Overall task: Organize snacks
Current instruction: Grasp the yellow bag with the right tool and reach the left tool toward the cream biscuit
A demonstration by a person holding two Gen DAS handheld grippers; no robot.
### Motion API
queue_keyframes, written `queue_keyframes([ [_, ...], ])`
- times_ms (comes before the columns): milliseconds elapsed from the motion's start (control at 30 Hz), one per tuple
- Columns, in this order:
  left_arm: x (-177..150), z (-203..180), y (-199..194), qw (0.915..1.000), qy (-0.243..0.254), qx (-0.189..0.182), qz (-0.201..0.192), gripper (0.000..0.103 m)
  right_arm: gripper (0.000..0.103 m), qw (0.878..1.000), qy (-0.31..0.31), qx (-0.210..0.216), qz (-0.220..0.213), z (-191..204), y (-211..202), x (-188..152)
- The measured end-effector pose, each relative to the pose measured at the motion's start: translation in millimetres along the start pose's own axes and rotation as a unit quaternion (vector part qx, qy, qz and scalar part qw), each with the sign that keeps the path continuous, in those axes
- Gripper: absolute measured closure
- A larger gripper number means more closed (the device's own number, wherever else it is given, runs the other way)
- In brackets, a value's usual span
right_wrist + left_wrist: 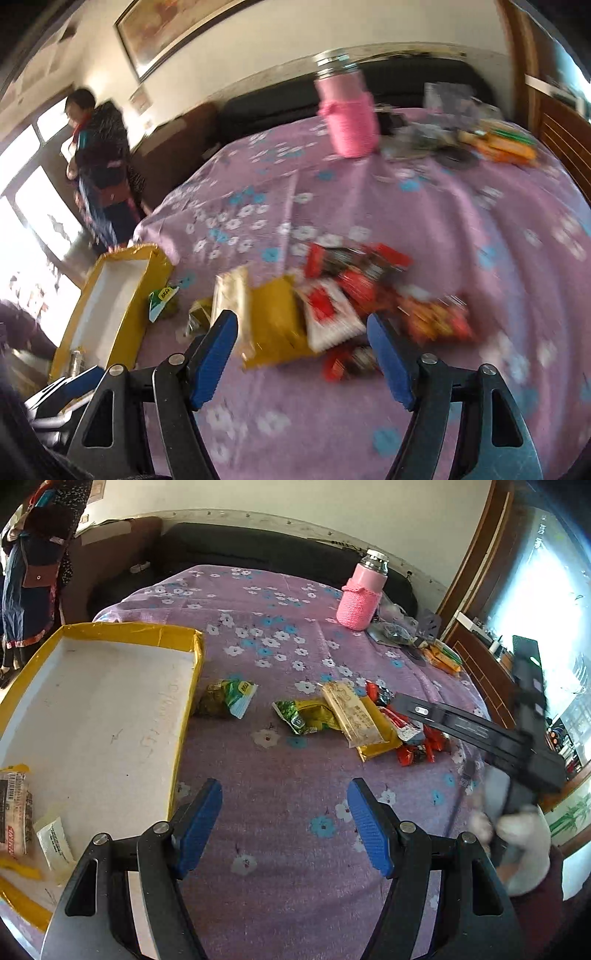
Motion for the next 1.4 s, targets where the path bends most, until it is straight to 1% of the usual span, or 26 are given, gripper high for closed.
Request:
queue_keyframes([
  [67,1.6,3.0,0.3,1.0000,-0.003,0.007,0.000,0.033,0.040,1.000,-0.019,0.008,0.011,13.7,19.0,7.3],
  [167,2.5,7.7,1.2,0.9999,-0.006,0.016,0.001,0.033,0.040,0.999,-0.038,0.006,0.024,26.1,41.0,12.1],
  [267,2.4,12.2,2.4,0.9997,-0.010,0.020,0.005,0.033,0.045,0.998,-0.053,-0.011,0.034,33.5,54.7,11.7],
  [300,2.4,13.2,2.6,0.9997,-0.011,0.021,0.004,0.033,0.056,0.997,-0.060,-0.024,0.036,35.5,56.9,10.8],
  [333,2.0,14.5,3.0,0.9997,-0.013,0.021,0.005,0.033,0.060,0.997,-0.064,-0.033,0.036,36.5,57.4,9.5],
  [467,-1.9,16.2,4.1,0.9997,-0.015,0.019,0.008,0.033,0.068,0.996,-0.069,-0.036,0.033,40.6,44.1,1.1],
  [533,-3.6,15.6,4.2,0.9997,-0.016,0.015,0.010,0.033,0.075,0.997,-0.064,-0.027,0.034,42.2,34.1,-2.3],
  [567,-4.4,15.3,3.8,0.9997,-0.016,0.014,0.010,0.033,0.082,0.997,-0.061,-0.015,0.036,44.2,28.1,-4.9],
  [633,-6.1,14.0,3.6,0.9998,-0.015,0.012,0.011,0.033,0.088,0.997,-0.058,0.025,0.041,50.9,15.1,-13.3],
  [700,-7.2,12.4,3.3,0.9998,-0.013,0.011,0.011,0.033,0.090,0.994,-0.058,0.071,0.052,59.0,7.8,-22.3],
  [733,-7.7,11.3,3.2,0.9998,-0.012,0.012,0.011,0.033,0.089,0.990,-0.060,0.113,0.062,66.0,5.2,-27.6],
  [767,-8.0,10.6,3.0,0.9998,-0.011,0.012,0.011,0.033,0.088,0.981,-0.058,0.170,0.072,72.8,1.2,-34.6],
  [800,-8.4,10.0,2.5,0.9998,-0.011,0.011,0.011,0.033,0.088,0.978,-0.055,0.188,0.073,73.6,-1.9,-37.8],
  [833,-9.0,9.4,1.7,0.9998,-0.010,0.012,0.010,0.033,0.088,0.979,-0.052,0.187,0.068,69.9,-5.7,-39.0],
  [867,-9.6,9.0,1.1,0.9998,-0.009,0.013,0.010,0.033,0.086,0.982,-0.048,0.174,0.062,64.2,-8.2,-38.4],
  [900,-10.3,8.7,1.0,0.9998,-0.008,0.014,0.010,0.033,0.081,0.986,-0.040,0.150,0.055,53.6,-10.1,-37.0],
  [933,-10.7,8.4,1.3,0.9998,-0.007,0.015,0.010,0.033,0.079,0.989,-0.031,0.135,0.052,45.1,-10.4,-36.3],
  [1033,-10.8,8.2,1.5,0.9998,-0.002,0.019,0.010,0.033,0.075,0.991,-0.005,0.118,0.061,35.0,-6.9,-40.0],
  [1100,-9.5,8.6,0.4,0.9997,0.001,0.021,0.007,0.033,0.063,0.991,-0.004,0.115,0.067,37.6,-3.4,-44.9],
  [1167,-6.8,8.3,0.2,0.9994,0.018,0.028,0.004,0.033,0.057,0.991,-0.005,0.119,0.063,42.0,-1.1,-45.8],
  [1233,-3.6,6.0,3.4,0.9986,0.042,0.033,0.009,0.033,0.052,0.991,-0.015,0.122,0.053,47.5,0.1,-41.1],
  [1267,-0.9,2.4,7.6,0.9973,0.066,0.031,0.014,0.033,0.046,0.991,-0.022,0.122,0.047,50.6,0.2,-38.4],
  [1300,1.2,-1.2,12.1,0.9954,0.089,0.029,0.020,0.033,0.041,0.991,-0.036,0.121,0.036,54.5,1.7,-33.2],
  [1333,2.8,-4.5,17.3,0.9928,0.114,0.028,0.027,0.033,0.038,0.991,-0.057,0.118,0.026,59.0,4.5,-27.2],
  [1367,3.6,-6.8,22.1,0.9902,0.132,0.029,0.035,0.033,0.032,0.990,-0.077,0.114,0.025,63.1,9.7,-23.4],
  [1400,4.6,-8.1,27.0,0.9875,0.149,0.031,0.042,0.033,0.030,0.989,-0.090,0.113,0.028,65.6,14.2,-22.8],
])
Point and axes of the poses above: each gripper's, at about its wrist camera, not at the fingertips, and y roughly the way its jaws point, z to its left, x to its top, the point moved 6 cm from there along y, roughly the way its jaws point, and after that the axes turned 11 degrees about -y, right-handed, at the moved point
